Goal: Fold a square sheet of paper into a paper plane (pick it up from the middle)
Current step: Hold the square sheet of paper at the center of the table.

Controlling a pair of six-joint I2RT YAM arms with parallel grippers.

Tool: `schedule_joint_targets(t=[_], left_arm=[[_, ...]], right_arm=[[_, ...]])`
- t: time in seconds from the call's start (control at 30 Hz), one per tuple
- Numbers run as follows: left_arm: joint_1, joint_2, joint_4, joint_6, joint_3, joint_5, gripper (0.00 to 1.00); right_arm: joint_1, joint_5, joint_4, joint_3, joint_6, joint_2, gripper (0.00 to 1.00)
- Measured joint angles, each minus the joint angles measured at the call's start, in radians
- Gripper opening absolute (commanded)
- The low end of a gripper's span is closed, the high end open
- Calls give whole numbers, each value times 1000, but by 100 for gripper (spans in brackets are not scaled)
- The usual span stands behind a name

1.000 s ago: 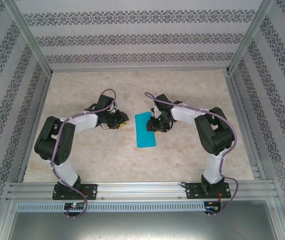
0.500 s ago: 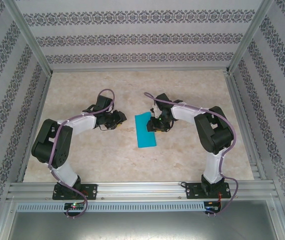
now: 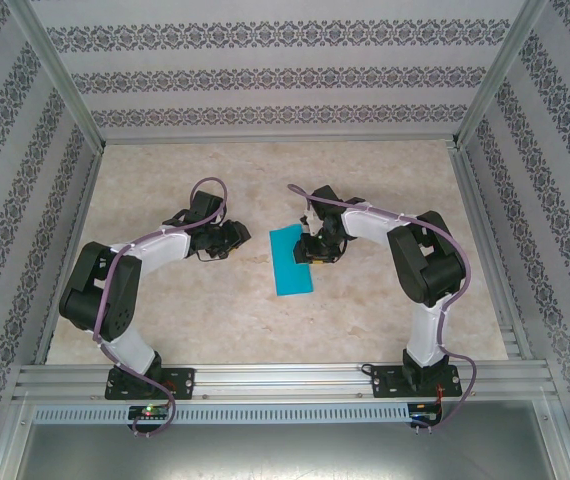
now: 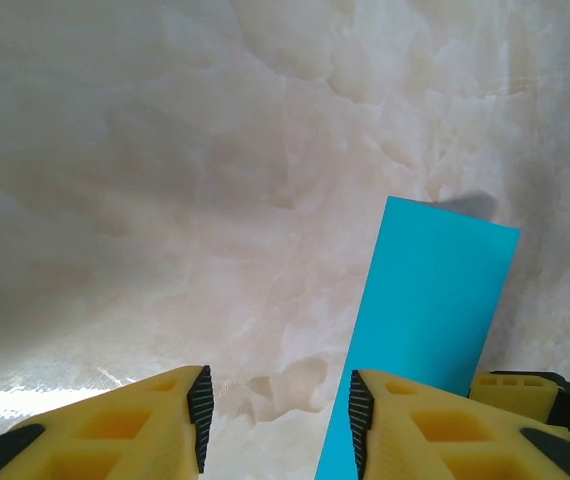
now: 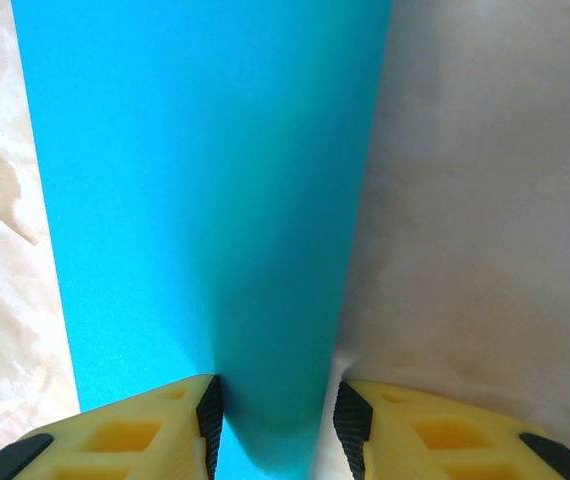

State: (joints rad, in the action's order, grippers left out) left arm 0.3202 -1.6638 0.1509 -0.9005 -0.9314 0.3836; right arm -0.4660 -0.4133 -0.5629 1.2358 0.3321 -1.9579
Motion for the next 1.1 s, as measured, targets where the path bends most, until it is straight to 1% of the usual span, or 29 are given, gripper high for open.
schedule_joint_targets(t=[0.4, 0.6, 0.73, 1.1], left_arm=[[0, -2, 8, 1, 0, 0, 43], [0, -10, 16, 3, 0, 0, 43], [0, -11, 18, 4, 0, 1, 43], [6, -16, 17, 4, 0, 12, 42]], right_arm=[[13, -23, -10, 6, -19, -10, 38], [18, -31, -18, 12, -25, -15, 38], [19, -36, -18, 13, -26, -17, 40], [19, -39, -37, 28, -26, -27, 39]])
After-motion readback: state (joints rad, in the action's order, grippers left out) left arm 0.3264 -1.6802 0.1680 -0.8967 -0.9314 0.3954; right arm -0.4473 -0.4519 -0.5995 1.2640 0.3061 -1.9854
